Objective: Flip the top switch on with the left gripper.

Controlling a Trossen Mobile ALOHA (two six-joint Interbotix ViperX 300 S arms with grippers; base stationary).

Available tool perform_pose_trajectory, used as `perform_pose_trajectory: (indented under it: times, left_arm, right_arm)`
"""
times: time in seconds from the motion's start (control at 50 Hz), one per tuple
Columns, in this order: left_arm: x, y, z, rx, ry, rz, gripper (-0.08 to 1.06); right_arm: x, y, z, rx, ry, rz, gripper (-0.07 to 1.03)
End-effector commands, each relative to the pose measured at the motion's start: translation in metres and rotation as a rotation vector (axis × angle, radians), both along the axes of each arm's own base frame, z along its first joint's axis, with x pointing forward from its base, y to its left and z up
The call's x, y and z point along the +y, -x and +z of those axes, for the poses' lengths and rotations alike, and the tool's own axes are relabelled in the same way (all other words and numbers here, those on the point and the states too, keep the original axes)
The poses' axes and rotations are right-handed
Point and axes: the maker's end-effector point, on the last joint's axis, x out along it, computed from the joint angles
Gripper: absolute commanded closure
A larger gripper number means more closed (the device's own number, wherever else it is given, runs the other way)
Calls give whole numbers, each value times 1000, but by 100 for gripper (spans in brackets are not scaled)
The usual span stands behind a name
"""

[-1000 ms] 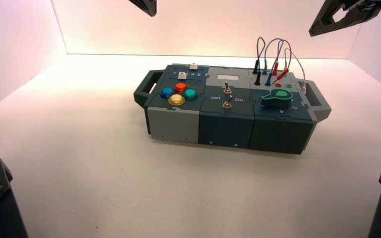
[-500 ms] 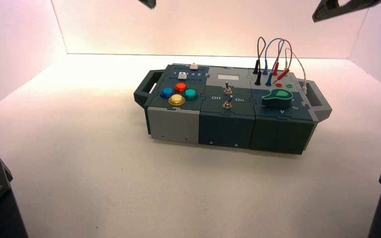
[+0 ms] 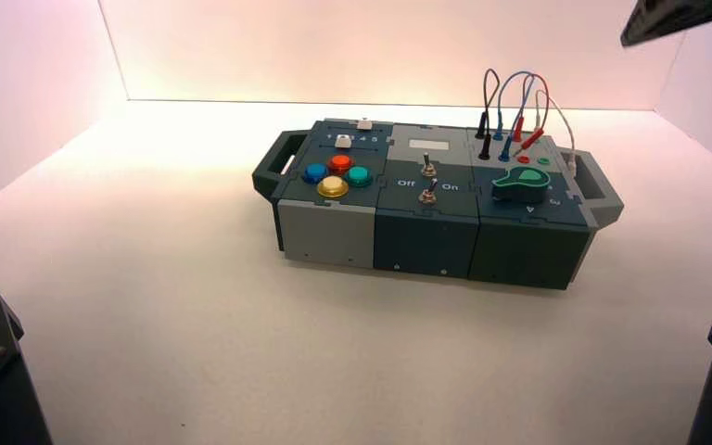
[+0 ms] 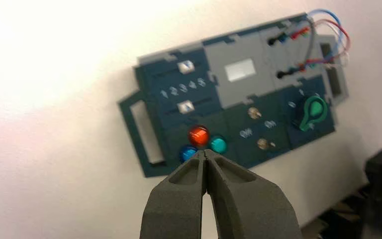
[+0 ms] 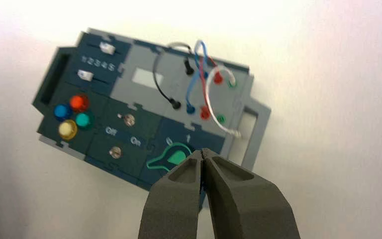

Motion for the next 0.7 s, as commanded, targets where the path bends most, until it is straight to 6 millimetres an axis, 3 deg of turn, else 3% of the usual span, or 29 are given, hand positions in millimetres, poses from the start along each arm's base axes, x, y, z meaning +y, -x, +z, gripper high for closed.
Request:
perform_pose_trajectory:
  times: [0.02, 0.28, 0.7]
  left_arm:
    - [-22, 8, 14, -38, 37, -24, 101]
    - [-46, 27, 1, -32, 49, -71, 101]
    - [-39, 30, -43, -20, -20, 103, 101]
  right_arm:
    - [-8, -10, 7, 15, 17, -48, 98]
    - [-30, -16, -9, 125, 115, -154, 98]
    - [-27, -37, -41, 240, 91, -188, 98]
